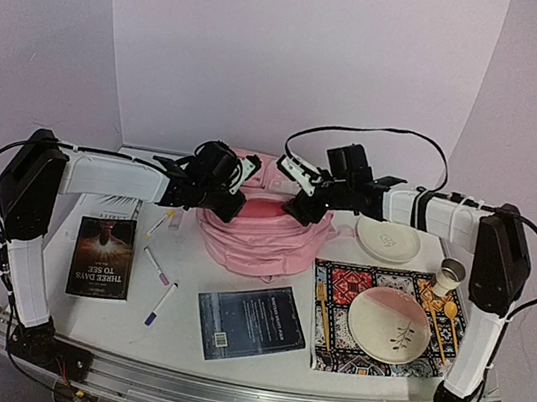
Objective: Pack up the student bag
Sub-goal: Grab the upper front pocket of the student bag, then pass from the left arm to the right
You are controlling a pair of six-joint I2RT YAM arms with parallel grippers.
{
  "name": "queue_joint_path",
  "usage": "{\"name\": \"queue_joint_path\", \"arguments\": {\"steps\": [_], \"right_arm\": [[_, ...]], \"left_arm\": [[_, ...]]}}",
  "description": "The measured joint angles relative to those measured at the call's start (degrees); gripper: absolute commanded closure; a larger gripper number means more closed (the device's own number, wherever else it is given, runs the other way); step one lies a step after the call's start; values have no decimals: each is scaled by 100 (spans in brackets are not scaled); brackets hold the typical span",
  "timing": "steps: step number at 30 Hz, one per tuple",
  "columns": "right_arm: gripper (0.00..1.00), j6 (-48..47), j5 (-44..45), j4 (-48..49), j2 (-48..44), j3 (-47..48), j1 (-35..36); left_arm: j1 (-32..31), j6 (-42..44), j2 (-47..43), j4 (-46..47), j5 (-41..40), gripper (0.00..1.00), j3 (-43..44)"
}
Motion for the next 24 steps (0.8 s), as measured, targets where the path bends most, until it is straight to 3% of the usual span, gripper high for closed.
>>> {"name": "queue_joint_path", "arguments": {"steps": [4,8,10,13,15,24], "right_arm": [[33,-427,46,-10,354,140,32],[47,-706,172,-5,628,375,40],[60,-766,228,-3,695,477,47],[89,-839,313,33,759,622,66],[98,-930,349,68,796,752,71],[100,-904,411,43,801,977,74]], "left_arm": [[0,-21,0,11,4,83,0],[2,-23,0,15,22,83,0],[2,-23,0,25,23,83,0],[5,-32,0,40,25,83,1],[7,-64,0,52,23,82,16],[61,-422,-67,125,22,66,111]]}}
